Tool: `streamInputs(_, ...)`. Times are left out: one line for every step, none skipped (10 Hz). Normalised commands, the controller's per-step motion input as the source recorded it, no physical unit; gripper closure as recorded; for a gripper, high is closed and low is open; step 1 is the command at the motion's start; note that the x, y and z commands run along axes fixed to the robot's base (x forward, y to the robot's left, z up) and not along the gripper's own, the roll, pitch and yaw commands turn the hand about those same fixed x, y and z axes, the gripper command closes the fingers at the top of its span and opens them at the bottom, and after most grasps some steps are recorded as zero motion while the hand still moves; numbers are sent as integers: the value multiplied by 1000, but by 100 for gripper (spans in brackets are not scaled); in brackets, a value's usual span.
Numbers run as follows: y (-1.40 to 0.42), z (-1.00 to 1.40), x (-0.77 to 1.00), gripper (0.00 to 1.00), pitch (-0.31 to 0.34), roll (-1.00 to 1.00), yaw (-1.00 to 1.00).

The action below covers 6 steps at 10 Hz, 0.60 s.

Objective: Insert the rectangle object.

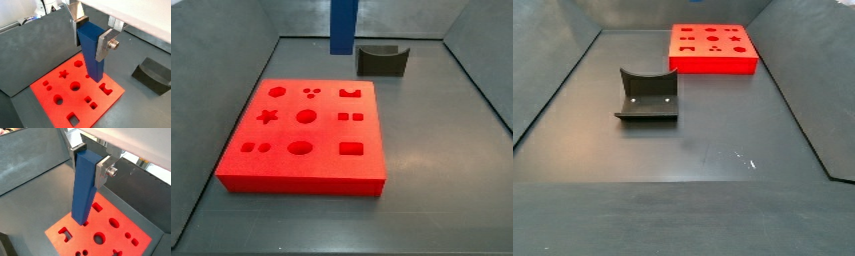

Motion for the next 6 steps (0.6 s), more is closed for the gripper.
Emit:
streamInputs(-191, -80, -60, 100, -19, 0, 46)
streamInputs(-77, -231, -100, 100, -14, -204, 109)
streamInputs(-786, -280, 0, 100, 91, -246, 37)
streamInputs(-940, -331, 3, 100, 100, -226, 0)
streamInputs(-963, -329, 6, 100, 76, -210, 0)
streamInputs(-943, -289, 0, 100, 23, -234, 0)
